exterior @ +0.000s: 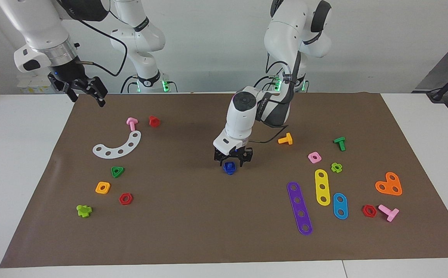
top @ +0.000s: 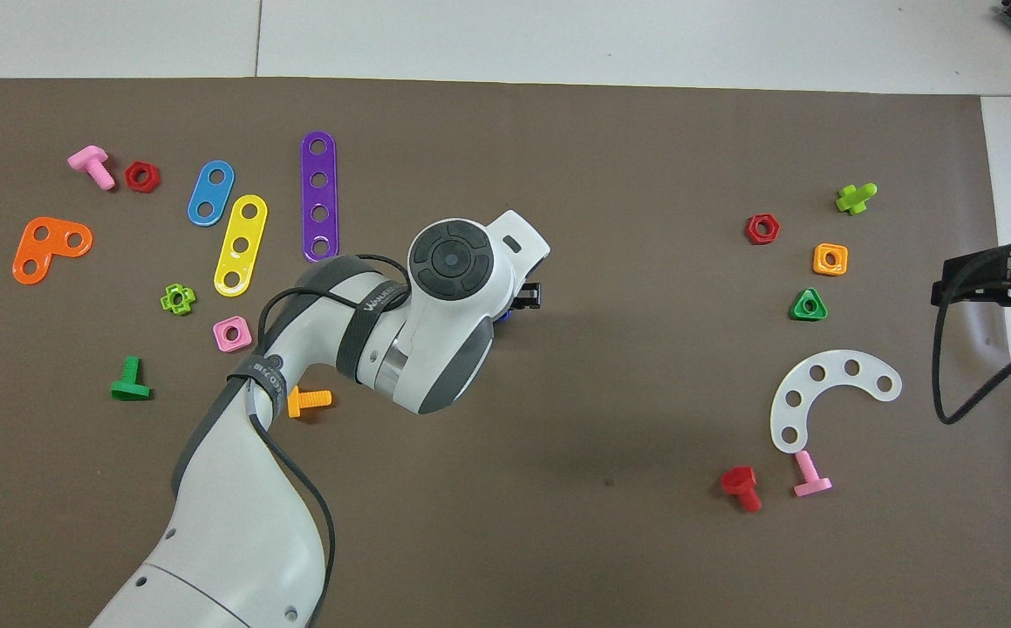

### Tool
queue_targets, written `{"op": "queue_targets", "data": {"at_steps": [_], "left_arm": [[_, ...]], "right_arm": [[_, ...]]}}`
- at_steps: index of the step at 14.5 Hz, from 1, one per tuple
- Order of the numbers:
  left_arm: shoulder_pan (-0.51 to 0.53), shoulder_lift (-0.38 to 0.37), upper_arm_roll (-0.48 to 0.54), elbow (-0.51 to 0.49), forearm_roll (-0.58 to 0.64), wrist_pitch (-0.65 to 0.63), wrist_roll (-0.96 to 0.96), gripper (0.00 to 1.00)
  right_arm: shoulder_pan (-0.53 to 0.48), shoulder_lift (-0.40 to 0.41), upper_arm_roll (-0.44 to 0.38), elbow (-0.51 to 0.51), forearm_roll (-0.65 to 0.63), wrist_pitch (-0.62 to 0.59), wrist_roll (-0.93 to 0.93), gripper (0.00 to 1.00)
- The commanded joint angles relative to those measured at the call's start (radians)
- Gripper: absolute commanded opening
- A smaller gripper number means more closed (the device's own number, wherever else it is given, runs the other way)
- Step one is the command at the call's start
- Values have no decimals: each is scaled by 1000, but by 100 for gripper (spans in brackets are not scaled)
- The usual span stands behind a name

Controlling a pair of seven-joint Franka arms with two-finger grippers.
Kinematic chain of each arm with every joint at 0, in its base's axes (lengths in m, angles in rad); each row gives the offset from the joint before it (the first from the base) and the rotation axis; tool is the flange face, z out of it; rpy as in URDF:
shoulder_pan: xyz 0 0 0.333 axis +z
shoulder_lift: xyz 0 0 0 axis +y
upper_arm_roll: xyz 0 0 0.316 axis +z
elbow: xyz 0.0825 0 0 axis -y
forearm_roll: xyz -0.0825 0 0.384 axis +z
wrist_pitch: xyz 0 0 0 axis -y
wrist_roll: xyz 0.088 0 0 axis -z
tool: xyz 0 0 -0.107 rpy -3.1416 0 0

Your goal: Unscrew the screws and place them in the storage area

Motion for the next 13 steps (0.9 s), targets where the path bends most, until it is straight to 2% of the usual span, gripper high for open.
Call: {"op": "queue_targets", "data": {"at_steps": [1,13], "left_arm": [[-19,6,17,-24,23,37,0,83],[-34,20,17,-24,63,37,0,71]], "right_arm": [[1,-16,-5,-11,20,-9,-27,100],[1,-16,-5,-11,20,-9,-27,100]]}}
